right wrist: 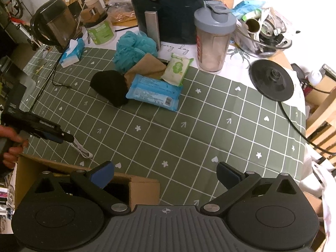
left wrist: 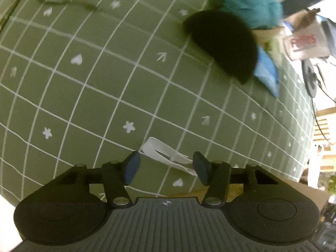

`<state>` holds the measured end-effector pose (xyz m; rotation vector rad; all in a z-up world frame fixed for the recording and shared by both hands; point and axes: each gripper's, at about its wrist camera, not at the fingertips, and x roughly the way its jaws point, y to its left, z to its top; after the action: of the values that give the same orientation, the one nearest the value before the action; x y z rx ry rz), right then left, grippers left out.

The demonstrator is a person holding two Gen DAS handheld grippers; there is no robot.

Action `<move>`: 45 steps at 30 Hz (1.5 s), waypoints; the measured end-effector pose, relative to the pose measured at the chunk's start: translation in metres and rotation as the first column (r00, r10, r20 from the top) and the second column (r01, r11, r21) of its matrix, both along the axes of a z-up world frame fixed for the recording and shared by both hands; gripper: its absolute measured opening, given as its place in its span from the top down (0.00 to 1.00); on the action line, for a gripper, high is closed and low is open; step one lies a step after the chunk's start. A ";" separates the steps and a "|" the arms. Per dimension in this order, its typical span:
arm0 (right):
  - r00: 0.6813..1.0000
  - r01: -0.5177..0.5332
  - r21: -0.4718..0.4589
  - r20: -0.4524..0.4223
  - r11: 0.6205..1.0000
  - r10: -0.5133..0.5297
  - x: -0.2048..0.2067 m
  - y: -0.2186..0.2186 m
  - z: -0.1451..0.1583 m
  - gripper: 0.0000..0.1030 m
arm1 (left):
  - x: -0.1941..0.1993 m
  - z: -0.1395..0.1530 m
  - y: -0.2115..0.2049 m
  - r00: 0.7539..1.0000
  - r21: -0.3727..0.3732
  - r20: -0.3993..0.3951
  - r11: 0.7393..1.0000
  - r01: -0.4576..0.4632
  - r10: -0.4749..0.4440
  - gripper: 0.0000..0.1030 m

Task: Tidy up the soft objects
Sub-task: 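Reach the left tool to the white strap on the table and grasp it, then lift the white strap with the left tool while the right tool moves to the blue wipes pack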

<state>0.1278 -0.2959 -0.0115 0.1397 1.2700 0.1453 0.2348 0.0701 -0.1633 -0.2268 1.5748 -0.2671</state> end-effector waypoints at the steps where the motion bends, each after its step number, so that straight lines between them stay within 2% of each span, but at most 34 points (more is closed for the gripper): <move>1: 1.000 0.005 0.000 -0.002 1.000 -0.005 -0.001 -0.001 0.000 0.00 | 0.001 -0.006 0.002 1.000 -0.003 -0.010 1.000 -0.014 0.014 0.55; 8: 0.999 0.030 -0.001 -0.012 1.000 -0.030 -0.006 -0.008 -0.002 0.00 | 0.005 -0.031 0.008 0.997 0.008 -0.053 0.999 -0.049 0.049 0.70; 10: 0.999 0.036 0.000 -0.015 0.999 -0.036 -0.006 -0.009 -0.002 0.00 | 0.006 -0.033 0.008 0.997 0.010 -0.054 0.999 -0.054 0.054 0.86; 11: 0.999 0.040 0.002 -0.016 0.999 -0.040 -0.006 -0.009 -0.002 0.00 | 0.007 -0.034 0.009 0.997 0.009 -0.052 0.998 -0.056 0.057 0.89; 12: 0.999 0.042 0.005 -0.016 0.999 -0.042 -0.007 -0.009 -0.002 0.00 | 0.007 -0.034 0.009 0.997 0.008 -0.046 0.998 -0.061 0.062 0.96; 24: 0.999 0.037 0.015 -0.016 0.999 -0.036 -0.006 -0.008 -0.003 0.00 | 0.005 -0.037 0.019 0.997 0.030 0.002 0.996 -0.080 0.080 0.98; 35: 1.000 0.012 0.014 -0.008 1.000 -0.011 -0.005 -0.008 -0.002 0.00 | -0.002 -0.012 0.025 0.993 0.008 0.077 0.996 -0.089 0.088 0.99; 41: 1.000 -0.017 -0.007 -0.001 1.000 0.017 0.001 -0.019 -0.002 0.00 | -0.008 0.021 0.020 0.980 -0.017 0.190 0.998 -0.058 0.060 0.99; 45: 0.996 -0.080 -0.011 0.025 0.997 0.081 0.010 -0.024 -0.006 0.00 | -0.012 0.048 0.018 0.959 -0.025 0.282 0.999 -0.024 0.030 0.99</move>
<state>0.1375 -0.3197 -0.0173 0.0774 1.2518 0.2092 0.2226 0.0881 -0.1151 -0.2164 1.2854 -0.2817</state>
